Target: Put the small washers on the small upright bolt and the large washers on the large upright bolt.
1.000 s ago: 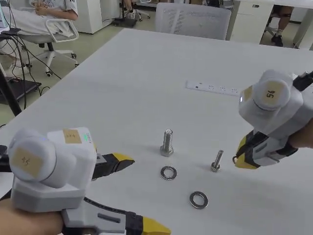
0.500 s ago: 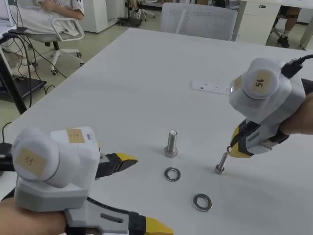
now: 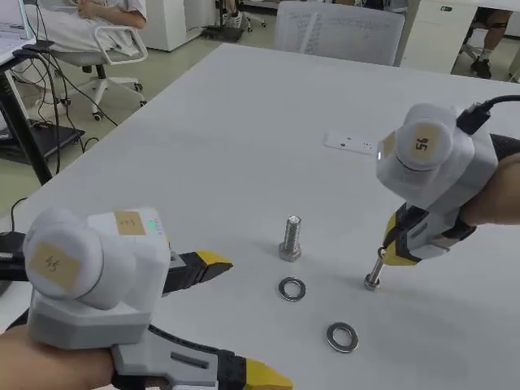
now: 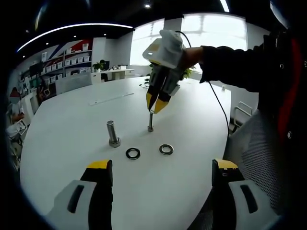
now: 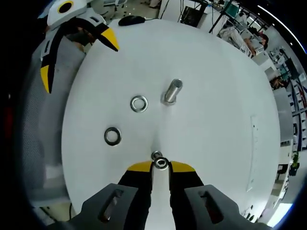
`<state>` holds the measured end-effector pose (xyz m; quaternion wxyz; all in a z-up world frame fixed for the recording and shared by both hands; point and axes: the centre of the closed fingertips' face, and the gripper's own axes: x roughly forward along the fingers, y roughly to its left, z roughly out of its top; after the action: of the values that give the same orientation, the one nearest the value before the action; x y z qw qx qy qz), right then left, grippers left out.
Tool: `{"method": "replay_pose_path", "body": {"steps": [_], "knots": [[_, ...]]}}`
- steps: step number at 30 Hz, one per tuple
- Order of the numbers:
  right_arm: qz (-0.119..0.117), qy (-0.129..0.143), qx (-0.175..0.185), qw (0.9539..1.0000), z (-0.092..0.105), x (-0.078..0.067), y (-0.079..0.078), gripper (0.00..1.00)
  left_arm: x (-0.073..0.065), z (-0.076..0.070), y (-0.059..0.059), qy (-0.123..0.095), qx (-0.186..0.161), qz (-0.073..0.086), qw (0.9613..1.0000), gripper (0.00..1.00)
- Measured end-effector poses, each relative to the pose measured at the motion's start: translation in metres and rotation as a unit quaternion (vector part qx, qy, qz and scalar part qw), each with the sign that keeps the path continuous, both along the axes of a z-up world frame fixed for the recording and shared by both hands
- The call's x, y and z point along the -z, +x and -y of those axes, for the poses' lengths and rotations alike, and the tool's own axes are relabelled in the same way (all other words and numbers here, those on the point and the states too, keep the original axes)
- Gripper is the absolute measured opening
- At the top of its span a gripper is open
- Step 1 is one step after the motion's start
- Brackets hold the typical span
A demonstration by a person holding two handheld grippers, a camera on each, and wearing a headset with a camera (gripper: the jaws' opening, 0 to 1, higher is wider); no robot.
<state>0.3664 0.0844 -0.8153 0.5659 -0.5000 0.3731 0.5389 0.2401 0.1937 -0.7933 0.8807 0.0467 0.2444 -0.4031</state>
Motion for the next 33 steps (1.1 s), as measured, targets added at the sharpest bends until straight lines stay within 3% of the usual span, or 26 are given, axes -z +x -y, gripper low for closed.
{"method": "replay_pose_path", "body": {"steps": [14,33], "knots": [[-0.008,-0.008,0.000,0.9999,0.000,0.007,0.001,0.14,0.000,-0.001,0.000,-0.001,-0.003,0.001,1.0000,0.85],[-0.034,-0.020,0.002,0.9992,-0.002,0.034,0.002,0.14,-0.001,-0.002,0.000,0.000,-0.007,-0.001,1.0000,0.85]]}}
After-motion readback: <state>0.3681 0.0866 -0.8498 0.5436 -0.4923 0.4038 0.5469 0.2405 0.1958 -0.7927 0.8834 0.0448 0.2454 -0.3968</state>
